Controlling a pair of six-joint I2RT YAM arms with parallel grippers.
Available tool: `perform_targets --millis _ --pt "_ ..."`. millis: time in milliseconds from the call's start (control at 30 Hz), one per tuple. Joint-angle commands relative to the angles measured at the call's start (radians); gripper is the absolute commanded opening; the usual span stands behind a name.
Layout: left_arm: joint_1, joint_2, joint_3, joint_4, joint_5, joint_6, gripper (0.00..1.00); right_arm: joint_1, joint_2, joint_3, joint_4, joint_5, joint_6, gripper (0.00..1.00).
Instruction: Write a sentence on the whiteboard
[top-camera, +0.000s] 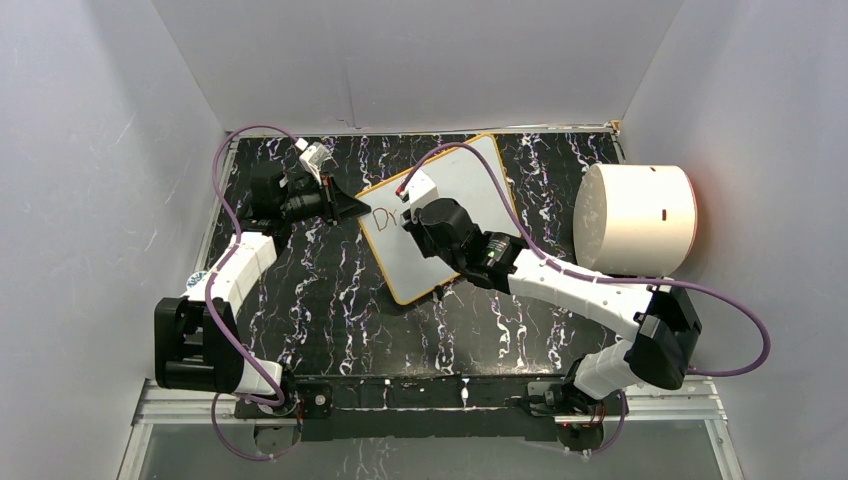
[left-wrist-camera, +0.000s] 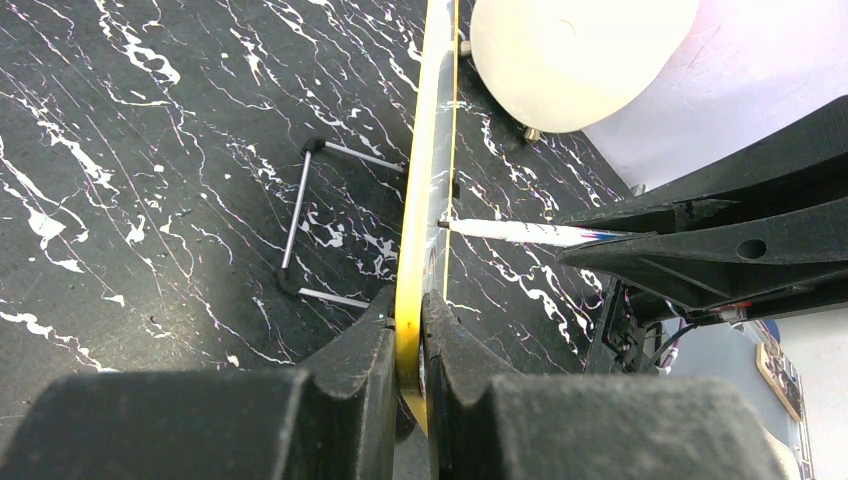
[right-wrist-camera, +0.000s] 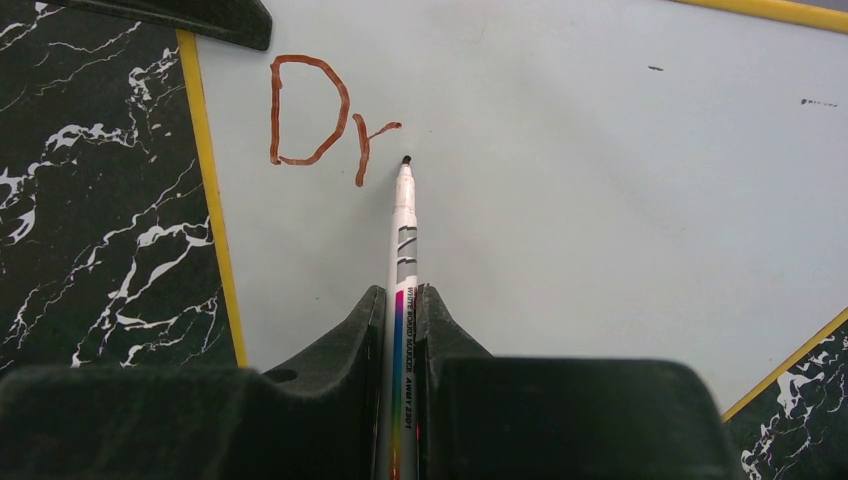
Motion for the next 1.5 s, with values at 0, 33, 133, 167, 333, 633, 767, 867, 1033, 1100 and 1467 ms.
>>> perform_targets --millis 0,33,133,167,333,633,767,867,1033,1100,1467 --pt "-0.021 0.037 -0.009 -0.078 -0.051 0.062 0.00 -0.014 -0.001 0.019 0.035 0.025 0.007 0.00" --pt "-0.020 0.037 -0.010 -0.078 -0.049 0.062 0.00 -0.015 -0.001 0.020 0.032 0.028 0.009 0.00" --pt "-0.020 0.040 -0.009 -0.078 -0.049 0.062 0.00 -0.017 -0.007 0.016 0.029 0.035 0.007 0.00" --pt "-0.020 0.041 -0.009 -0.078 -0.048 0.061 0.00 -0.018 -0.009 0.016 0.028 0.040 0.007 0.00" --pt "-0.021 0.043 -0.008 -0.077 -0.047 0.061 0.00 -0.022 -0.011 0.016 0.027 0.054 0.005 0.00" --pt "-0.021 0.046 -0.009 -0.078 -0.047 0.058 0.00 -0.028 -0.009 0.019 0.049 0.066 0.000 0.00" --pt "-0.021 0.045 -0.009 -0.078 -0.046 0.058 0.00 -0.026 -0.003 0.021 0.068 0.062 -0.007 0.00" --pt "-0.021 0.046 -0.008 -0.078 -0.046 0.058 0.00 -0.027 -0.001 0.024 0.079 0.060 -0.013 0.00" --pt "-0.022 0.046 -0.008 -0.078 -0.046 0.058 0.00 -0.028 0.003 0.028 0.099 0.045 -0.021 0.00" --pt "-0.022 0.046 -0.008 -0.078 -0.046 0.058 0.00 -0.028 0.003 0.029 0.105 0.044 -0.023 0.00" --pt "-0.022 0.044 -0.008 -0.078 -0.049 0.058 0.00 -0.026 0.014 0.041 0.105 -0.011 -0.033 0.00"
